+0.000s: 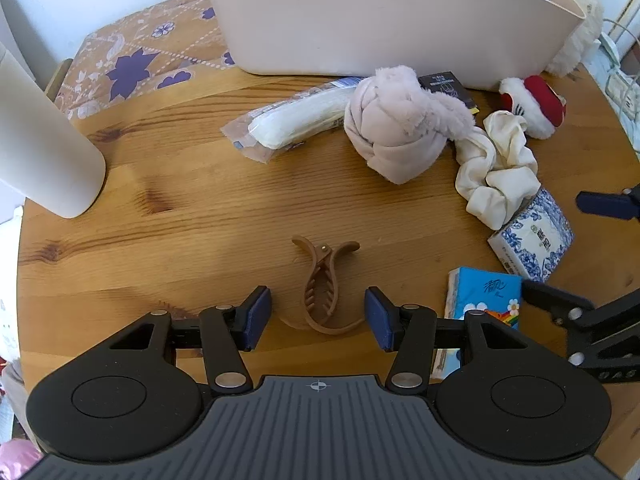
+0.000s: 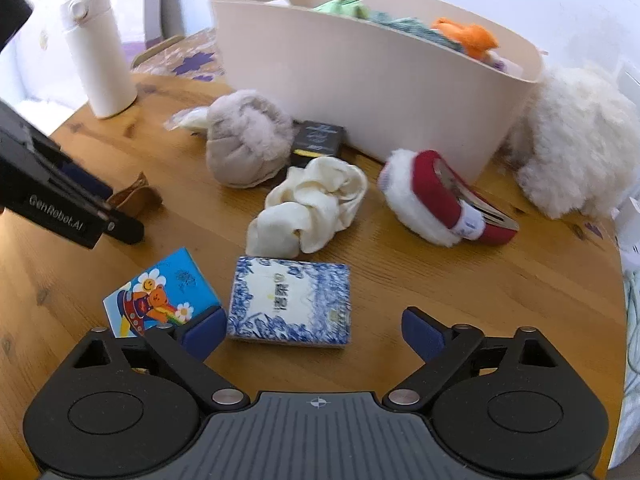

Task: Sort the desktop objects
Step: 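Grasp the blue-and-white tissue pack with right tool while left tool grasps brown claw clip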

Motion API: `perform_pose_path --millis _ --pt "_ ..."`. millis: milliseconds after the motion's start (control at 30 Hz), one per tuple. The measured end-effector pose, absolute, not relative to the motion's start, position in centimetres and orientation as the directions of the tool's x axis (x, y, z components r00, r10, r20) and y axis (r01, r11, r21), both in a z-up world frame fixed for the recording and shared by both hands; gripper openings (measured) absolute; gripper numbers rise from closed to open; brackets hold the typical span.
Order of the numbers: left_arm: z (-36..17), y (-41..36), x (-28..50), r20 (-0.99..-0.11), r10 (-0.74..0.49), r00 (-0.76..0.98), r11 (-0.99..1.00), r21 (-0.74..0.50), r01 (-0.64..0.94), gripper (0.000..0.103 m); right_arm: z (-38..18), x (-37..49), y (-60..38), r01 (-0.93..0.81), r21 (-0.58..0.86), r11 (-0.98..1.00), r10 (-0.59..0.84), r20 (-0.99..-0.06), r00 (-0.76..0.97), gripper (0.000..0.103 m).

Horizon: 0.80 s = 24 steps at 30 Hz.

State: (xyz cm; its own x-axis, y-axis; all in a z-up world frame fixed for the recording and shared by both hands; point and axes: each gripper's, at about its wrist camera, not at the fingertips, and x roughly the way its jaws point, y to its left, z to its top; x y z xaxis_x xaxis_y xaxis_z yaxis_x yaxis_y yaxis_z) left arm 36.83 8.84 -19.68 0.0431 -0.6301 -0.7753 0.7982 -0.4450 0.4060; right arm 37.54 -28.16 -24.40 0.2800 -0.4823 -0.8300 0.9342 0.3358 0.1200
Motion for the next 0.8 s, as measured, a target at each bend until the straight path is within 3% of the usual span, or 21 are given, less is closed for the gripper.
perform_pose_path --millis 133,233,300,333,800 --pt "-19.8 9.0 36.5 -0.769 -0.639 0.021 -0.471 0.413 0.780 0.052 -24.6 38.3 -28.4 0.932 0.104 0.346 -0.484 -0.832 0.272 0.091" --pt "-19.9 9.0 36.4 -0.765 -0.644 -0.006 -0.495 0.411 0.766 0.052 -24.6 38.5 -28.5 0.934 0.104 0.341 -0.482 -0.834 0.268 0.080" --pt "-19.9 9.1 36.4 -0.764 -0.645 -0.011 -0.500 0.412 0.762 0.050 -24.4 38.4 -28.5 0.933 0.113 0.342 -0.485 -0.829 0.278 0.063" --pt "-19.9 9.1 36.3 -0.762 -0.647 -0.015 -0.504 0.413 0.759 0.049 -24.3 38.4 -28.5 0.933 0.120 0.340 -0.483 -0.828 0.283 0.061" --pt "-18.7 10.3 37.0 -0.762 -0.635 -0.124 -0.591 0.376 0.714 0.048 -22.5 35.4 -27.9 0.965 0.144 0.218 -0.522 -0.819 0.240 0.060"
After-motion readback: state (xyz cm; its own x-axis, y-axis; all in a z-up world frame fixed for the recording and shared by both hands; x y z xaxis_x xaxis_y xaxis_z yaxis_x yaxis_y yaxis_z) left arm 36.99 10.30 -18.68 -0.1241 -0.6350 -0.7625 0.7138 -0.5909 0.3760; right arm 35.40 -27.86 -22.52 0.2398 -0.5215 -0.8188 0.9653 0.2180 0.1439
